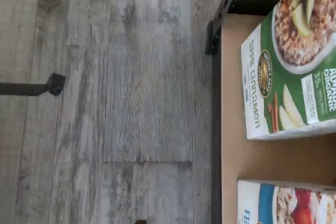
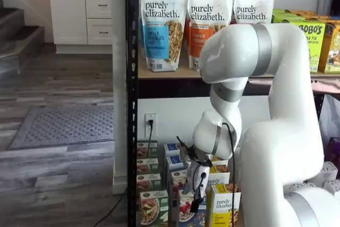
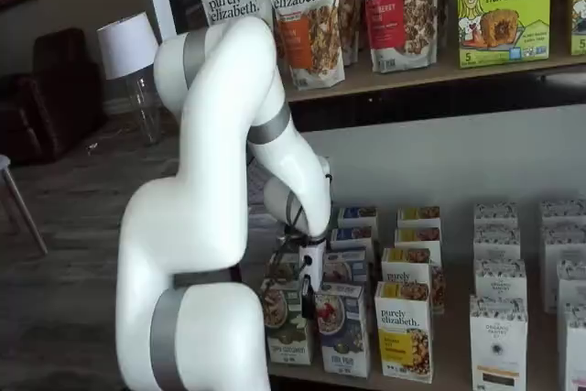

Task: Pick up the blue and white box that is on the bottom shelf, the second box from the left

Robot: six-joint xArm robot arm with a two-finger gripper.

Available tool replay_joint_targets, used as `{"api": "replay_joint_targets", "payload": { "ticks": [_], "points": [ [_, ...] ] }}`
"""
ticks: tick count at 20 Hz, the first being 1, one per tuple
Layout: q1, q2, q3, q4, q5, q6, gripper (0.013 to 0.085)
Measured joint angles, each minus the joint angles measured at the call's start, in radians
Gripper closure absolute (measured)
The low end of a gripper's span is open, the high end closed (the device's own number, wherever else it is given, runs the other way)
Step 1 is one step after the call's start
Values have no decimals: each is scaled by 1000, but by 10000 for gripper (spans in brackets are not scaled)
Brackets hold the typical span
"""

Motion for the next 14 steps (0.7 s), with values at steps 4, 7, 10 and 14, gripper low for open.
{"api": "replay_joint_targets", "payload": {
  "ticks": [4, 7, 10, 14],
  "points": [
    [9, 24, -38, -95, 40, 97, 130],
    [22, 40, -55, -86, 33, 103, 130],
    [38, 54, -60, -25, -10, 60, 130],
    [50, 69, -65, 58, -56, -7, 130]
  ]
}}
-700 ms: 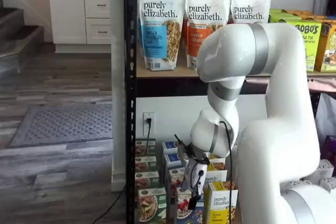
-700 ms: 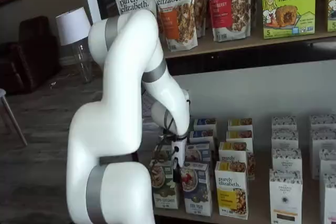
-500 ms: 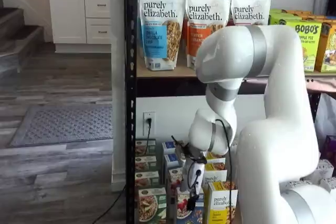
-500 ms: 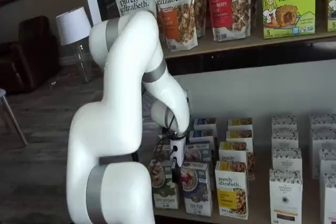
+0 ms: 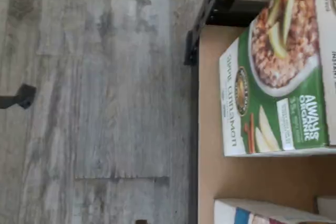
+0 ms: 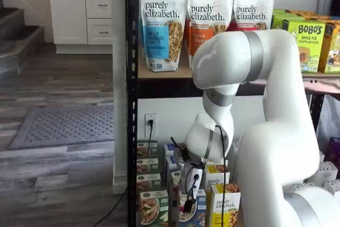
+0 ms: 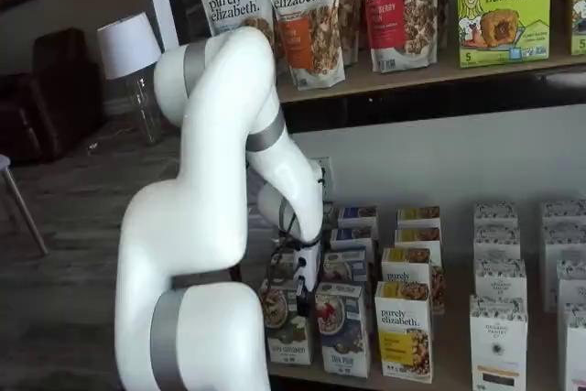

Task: Pick up the blue and white box that is on the bottom shelf, the second box from the left

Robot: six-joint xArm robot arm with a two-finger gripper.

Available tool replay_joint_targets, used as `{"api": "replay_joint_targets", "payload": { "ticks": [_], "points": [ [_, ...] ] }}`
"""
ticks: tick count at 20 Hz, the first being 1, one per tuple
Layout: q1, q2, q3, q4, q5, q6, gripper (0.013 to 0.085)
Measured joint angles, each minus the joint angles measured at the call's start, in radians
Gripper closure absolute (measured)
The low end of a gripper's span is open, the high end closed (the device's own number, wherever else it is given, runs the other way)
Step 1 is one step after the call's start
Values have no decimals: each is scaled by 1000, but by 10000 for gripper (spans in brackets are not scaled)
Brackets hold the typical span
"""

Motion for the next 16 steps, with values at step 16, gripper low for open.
{"api": "replay_joint_targets", "payload": {
  "ticks": [16],
  "points": [
    [-39, 67, -95, 113, -14, -136, 130]
  ]
}}
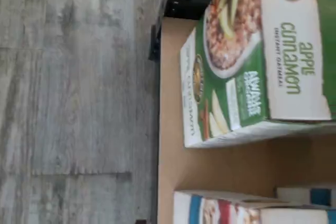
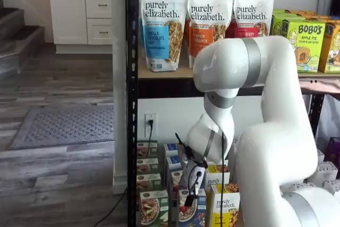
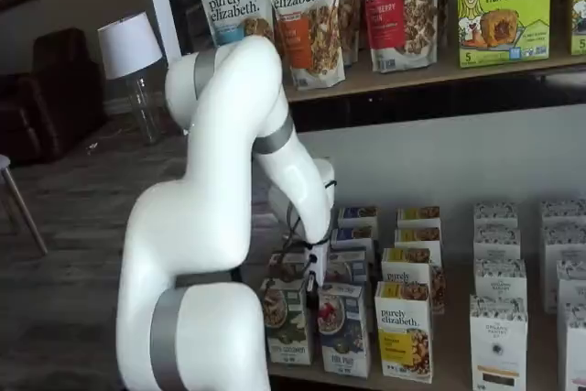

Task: Pick up the blue and white box that is on the bottom shelf, the second box from the left

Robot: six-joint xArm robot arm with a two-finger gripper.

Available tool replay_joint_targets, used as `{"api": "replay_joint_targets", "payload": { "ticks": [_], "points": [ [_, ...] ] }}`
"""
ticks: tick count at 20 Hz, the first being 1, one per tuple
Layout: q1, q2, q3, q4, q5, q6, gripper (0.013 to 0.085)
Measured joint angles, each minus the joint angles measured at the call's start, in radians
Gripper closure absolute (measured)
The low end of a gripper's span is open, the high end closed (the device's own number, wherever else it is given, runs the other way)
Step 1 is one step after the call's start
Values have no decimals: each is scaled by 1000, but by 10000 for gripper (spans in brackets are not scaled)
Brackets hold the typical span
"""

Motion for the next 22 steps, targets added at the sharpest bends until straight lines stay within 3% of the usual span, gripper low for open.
{"api": "replay_joint_targets", "payload": {
  "ticks": [3, 10, 22],
  "points": [
    [-11, 29, -37, -14, -10, 3, 130],
    [-35, 91, -111, -101, 1, 60, 130],
    [-47, 196, -223, -177, 14, 119, 130]
  ]
}}
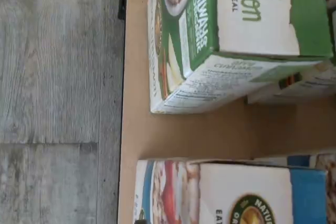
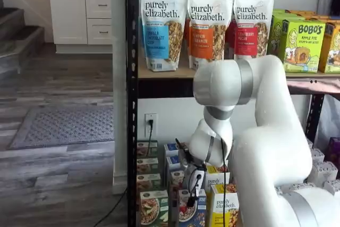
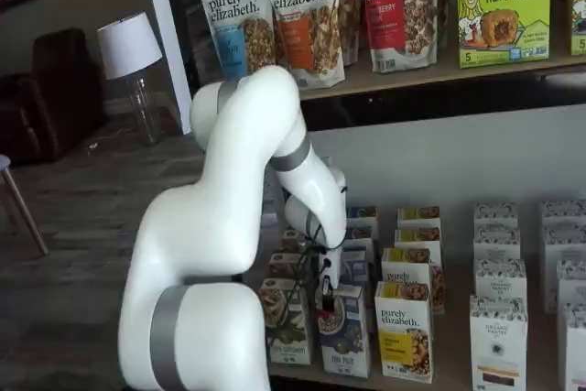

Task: Pick up the blue and white box that is on the bottom shelf, the second box from the left

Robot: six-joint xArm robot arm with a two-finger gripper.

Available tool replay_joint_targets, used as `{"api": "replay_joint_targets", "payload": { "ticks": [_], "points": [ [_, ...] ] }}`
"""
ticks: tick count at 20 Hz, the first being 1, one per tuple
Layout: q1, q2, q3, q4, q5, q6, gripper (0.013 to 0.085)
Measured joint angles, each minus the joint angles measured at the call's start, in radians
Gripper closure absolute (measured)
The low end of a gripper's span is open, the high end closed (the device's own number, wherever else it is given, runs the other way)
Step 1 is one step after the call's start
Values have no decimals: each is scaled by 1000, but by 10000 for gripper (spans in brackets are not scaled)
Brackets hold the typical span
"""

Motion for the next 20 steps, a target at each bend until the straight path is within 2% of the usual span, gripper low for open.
{"api": "replay_joint_targets", "payload": {
  "ticks": [10, 14, 16, 20],
  "points": [
    [-7, 48, -53, -114, 27, 97, 130],
    [-12, 61, -70, -179, 46, 152, 130],
    [-12, 64, -73, -189, 47, 160, 130],
    [-13, 66, -75, -172, 48, 144, 130]
  ]
}}
